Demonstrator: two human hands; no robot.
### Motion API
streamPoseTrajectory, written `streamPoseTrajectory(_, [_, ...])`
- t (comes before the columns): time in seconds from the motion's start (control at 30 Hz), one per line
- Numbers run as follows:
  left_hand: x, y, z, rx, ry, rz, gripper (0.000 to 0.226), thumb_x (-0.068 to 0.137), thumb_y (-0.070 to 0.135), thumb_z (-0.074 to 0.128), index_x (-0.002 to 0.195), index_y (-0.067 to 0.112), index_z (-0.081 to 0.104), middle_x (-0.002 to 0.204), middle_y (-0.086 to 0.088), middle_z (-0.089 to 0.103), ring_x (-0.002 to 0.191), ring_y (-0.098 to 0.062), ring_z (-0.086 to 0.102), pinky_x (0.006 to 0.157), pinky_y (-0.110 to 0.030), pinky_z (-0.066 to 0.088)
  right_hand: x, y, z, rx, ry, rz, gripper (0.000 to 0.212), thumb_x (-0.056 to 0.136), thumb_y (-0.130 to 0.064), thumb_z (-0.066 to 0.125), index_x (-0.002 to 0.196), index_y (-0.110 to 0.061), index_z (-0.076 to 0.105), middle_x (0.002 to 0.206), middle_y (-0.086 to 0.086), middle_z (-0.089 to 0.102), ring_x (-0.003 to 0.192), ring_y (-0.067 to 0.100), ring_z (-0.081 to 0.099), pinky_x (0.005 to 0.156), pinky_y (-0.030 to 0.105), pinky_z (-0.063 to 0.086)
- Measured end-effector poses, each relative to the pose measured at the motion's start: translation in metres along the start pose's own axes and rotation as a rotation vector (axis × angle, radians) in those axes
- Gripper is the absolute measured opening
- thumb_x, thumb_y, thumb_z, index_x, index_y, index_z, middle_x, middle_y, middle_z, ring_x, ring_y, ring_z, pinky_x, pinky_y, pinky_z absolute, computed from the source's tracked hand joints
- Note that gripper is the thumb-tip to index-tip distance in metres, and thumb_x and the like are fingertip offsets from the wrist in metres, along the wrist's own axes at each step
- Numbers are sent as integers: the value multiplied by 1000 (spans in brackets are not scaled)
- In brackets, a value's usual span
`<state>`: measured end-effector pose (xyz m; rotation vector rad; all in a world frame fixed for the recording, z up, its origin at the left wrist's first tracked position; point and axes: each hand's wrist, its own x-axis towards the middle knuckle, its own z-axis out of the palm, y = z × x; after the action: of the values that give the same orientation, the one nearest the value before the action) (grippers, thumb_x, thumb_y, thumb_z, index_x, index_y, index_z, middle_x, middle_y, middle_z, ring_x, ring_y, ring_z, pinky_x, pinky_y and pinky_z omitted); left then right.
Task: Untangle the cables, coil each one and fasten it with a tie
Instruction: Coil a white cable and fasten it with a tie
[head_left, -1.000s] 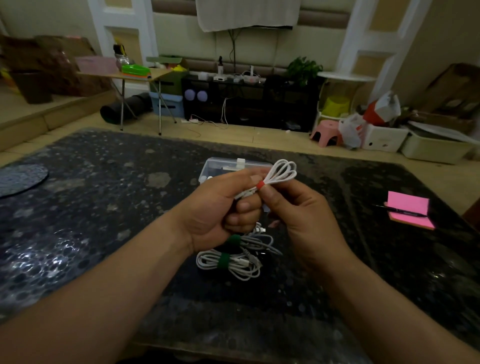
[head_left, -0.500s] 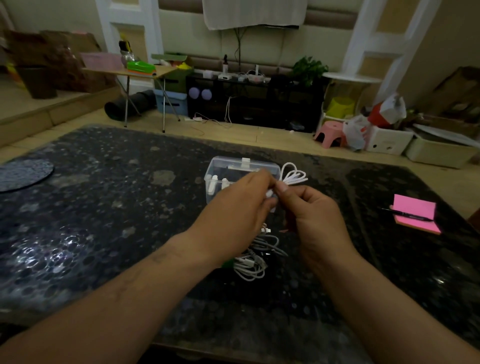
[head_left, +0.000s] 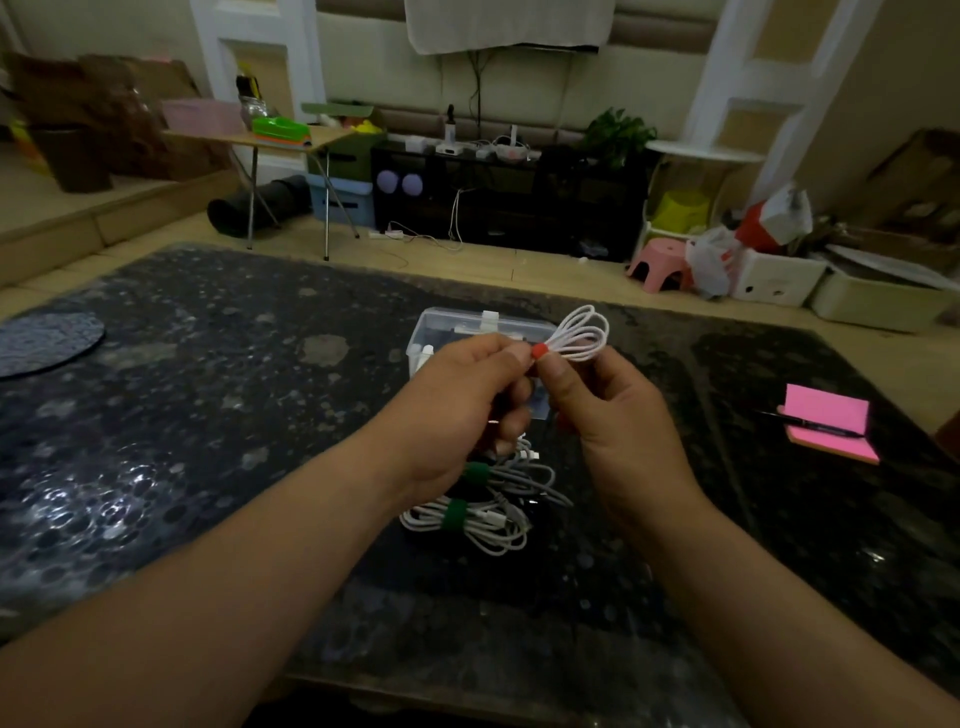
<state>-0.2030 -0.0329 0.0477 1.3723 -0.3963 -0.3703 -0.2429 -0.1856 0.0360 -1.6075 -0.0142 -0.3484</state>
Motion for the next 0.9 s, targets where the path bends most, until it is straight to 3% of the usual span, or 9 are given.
streamPoseTrajectory(0.1, [-1,3,1,-162,-86,-111,26,112,26,41,94,16,57,71,0,43,53,-12,40,44,-22,34,1,-1,1,138,-79,5,23,96,-27,66,117,-31,73,109,-8,81,103,3,74,82,19,57])
streamPoseTrajectory(0.2, [-4,6,2,-219,-181,-216,33,112,34,40,89,17,57,65,3,35,50,-10,37,40,-20,32,1,-3,1,221,-69,3,31,89,-31,67,114,-17,76,96,-2,81,91,9,75,79,22,58])
streamPoseTrajectory(0.33, [-6,6,4,-156,-215,-253,36,113,38,36,95,14,56,62,1,34,49,-13,39,41,-23,33,1,-4,0,116,6,-7,24,97,-32,67,98,-10,76,80,-2,74,79,10,71,75,24,57])
streamPoseTrajectory(0.43, [-5,2,6,57,-95,-144,29,111,37,40,105,13,53,69,-3,48,57,-18,49,51,-32,40,1,-3,0,21,55,-7,24,101,-39,65,98,-17,75,88,-4,79,83,6,74,73,20,55])
streamPoseTrajectory(0.53, [-9,-1,9,384,-23,57,11,107,30,56,116,24,54,75,8,64,64,-14,60,57,-34,51,1,-3,1,25,64,43,25,102,-40,64,105,-17,75,92,-5,81,87,7,77,70,19,56])
streamPoseTrajectory(0.63, [-13,-9,12,581,-8,256,27,102,24,66,124,30,50,97,10,72,81,-12,71,71,-41,61,1,-6,6,70,64,81,27,104,-35,63,107,-12,77,94,3,82,88,14,79,69,21,60])
streamPoseTrajectory(0.8, [-8,-15,9,600,49,371,24,99,20,70,119,23,57,104,8,73,91,-9,73,78,-45,61,1,0,16,219,33,150,35,103,-37,64,116,-8,77,109,12,81,106,25,78,101,46,59])
streamPoseTrajectory(0.9, [-7,-18,8,603,49,394,16,100,22,70,114,21,61,100,5,74,88,-11,73,76,-44,61,2,2,13,267,-16,201,47,98,-48,63,120,-9,76,113,14,80,110,28,77,108,52,54])
